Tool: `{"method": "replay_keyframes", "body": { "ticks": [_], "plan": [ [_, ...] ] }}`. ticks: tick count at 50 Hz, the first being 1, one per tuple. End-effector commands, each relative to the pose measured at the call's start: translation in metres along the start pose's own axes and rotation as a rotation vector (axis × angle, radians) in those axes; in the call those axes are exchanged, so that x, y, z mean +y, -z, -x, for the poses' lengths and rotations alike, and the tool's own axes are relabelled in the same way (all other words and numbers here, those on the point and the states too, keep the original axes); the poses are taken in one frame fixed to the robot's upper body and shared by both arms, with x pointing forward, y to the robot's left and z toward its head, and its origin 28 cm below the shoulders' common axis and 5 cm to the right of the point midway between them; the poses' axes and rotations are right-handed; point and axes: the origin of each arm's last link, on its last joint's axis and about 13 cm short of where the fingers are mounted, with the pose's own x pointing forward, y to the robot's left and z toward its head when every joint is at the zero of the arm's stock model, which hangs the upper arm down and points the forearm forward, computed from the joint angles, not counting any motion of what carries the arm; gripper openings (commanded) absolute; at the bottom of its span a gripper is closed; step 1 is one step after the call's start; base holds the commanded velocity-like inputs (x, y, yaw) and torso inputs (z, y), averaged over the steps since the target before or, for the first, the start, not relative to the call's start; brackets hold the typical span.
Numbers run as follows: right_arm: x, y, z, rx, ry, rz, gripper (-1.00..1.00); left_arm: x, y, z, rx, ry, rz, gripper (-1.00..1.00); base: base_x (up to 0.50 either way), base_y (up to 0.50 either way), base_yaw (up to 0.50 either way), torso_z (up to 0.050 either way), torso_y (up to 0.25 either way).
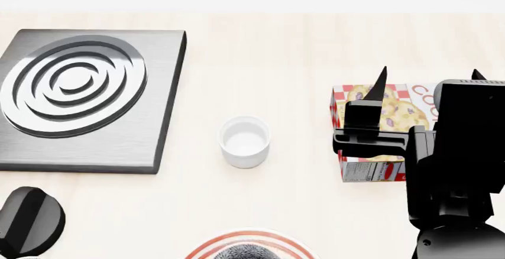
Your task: Pick the akita bowl on the stove and place it on the plate.
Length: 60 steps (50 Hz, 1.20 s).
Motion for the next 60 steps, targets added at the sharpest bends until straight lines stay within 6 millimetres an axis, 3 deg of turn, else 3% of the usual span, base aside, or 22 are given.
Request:
{"method": "replay_keyframes", "body": {
  "ticks": [1, 24, 25, 60],
  "plan": [
    [-0.0007, -0.0003, -0.0002, 0.0, 0.005, -0.006, 1.0, 0.005, -0.0038, -0.0018, -0.018, -0.03, -0.005, -1.0, 0.0, 0.0, 0.0, 0.0, 0.0],
    [-0.0007, -0.0003, -0.0002, -0.001, 0.006, -0.007, 1.0, -0.0007, -0.0039, -0.0044, -0.015, -0.033, -0.002, -1.0, 0.0, 0.0, 0.0, 0.0, 0.0],
    [-0.0007, -0.0003, -0.0002, -0.001, 0.006, -0.006, 1.0, -0.0012, -0.0038, -0.0047, -0.015, -0.032, -0.001, 1.0, 0.0, 0.0, 0.0, 0.0, 0.0],
    [-0.0007, -0.0003, -0.0002, 0.0, 0.006, -0.006, 1.0, 0.0016, -0.0122, -0.0104, -0.08, -0.129, 0.062, 1.0, 0.0, 0.0, 0.0, 0.0, 0.0]
  ]
}}
